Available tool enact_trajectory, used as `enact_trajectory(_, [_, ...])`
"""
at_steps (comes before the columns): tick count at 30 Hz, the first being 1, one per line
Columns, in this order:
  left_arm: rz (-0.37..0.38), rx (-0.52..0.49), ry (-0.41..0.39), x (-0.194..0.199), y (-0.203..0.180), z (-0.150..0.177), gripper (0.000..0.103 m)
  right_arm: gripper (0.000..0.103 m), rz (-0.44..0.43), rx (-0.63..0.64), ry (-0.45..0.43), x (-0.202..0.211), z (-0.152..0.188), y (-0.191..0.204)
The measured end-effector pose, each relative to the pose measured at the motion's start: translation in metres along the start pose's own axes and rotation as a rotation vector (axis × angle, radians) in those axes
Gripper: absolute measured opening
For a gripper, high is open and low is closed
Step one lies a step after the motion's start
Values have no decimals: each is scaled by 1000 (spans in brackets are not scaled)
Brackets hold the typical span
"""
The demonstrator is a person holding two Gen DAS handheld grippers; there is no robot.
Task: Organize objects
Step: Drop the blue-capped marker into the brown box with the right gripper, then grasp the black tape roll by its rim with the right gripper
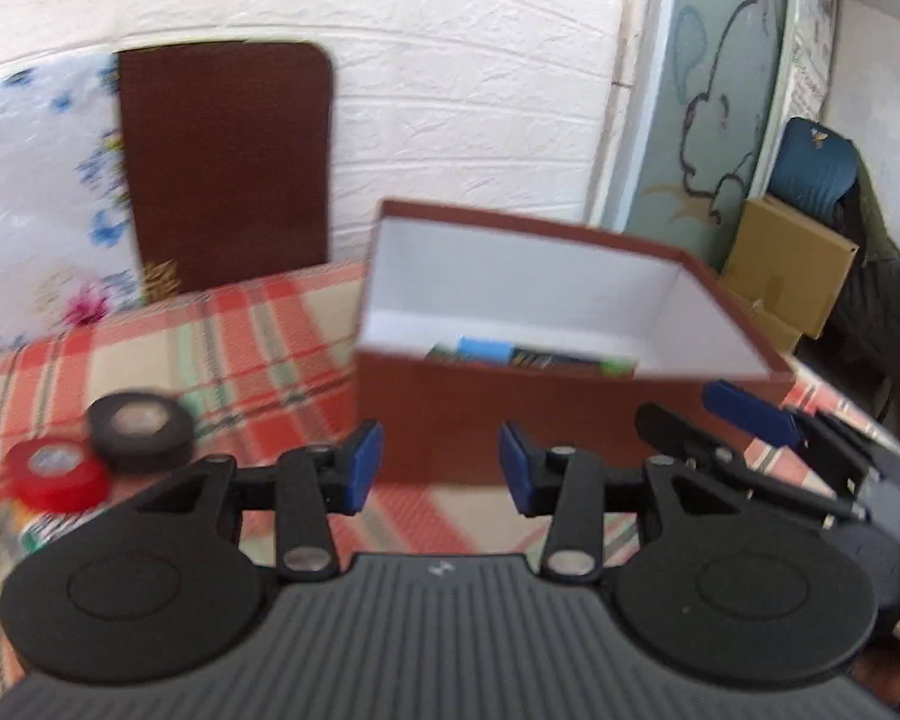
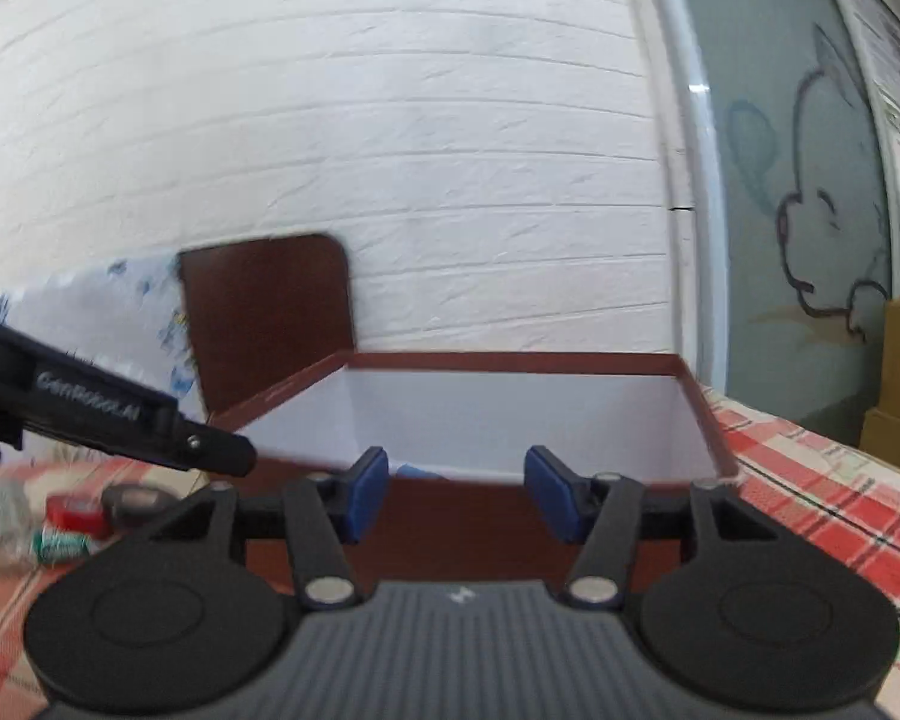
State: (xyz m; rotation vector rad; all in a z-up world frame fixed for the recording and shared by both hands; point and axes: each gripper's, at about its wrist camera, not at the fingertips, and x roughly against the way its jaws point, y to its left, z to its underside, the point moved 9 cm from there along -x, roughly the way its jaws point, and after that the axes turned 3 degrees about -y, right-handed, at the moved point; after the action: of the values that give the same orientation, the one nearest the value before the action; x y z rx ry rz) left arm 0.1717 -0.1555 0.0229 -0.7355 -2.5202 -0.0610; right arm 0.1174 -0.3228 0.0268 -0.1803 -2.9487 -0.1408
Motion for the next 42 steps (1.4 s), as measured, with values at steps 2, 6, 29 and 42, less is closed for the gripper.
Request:
enact_trajectory(2, [-67,41,33,7,29,25,46,53,-76,4,60,-2,9,18])
enact_trajectory(6, [-273,86,102,29,99,79,46,52,-228,93,217,-13,36,74])
enact_trajectory(29, [-395,225,-62,79,170,126,60,25,-368,908,152,-74,89,235])
enact_trajectory(42, [-232,257,-4,73,130,104,63,43,-204,60,491,30,67,35])
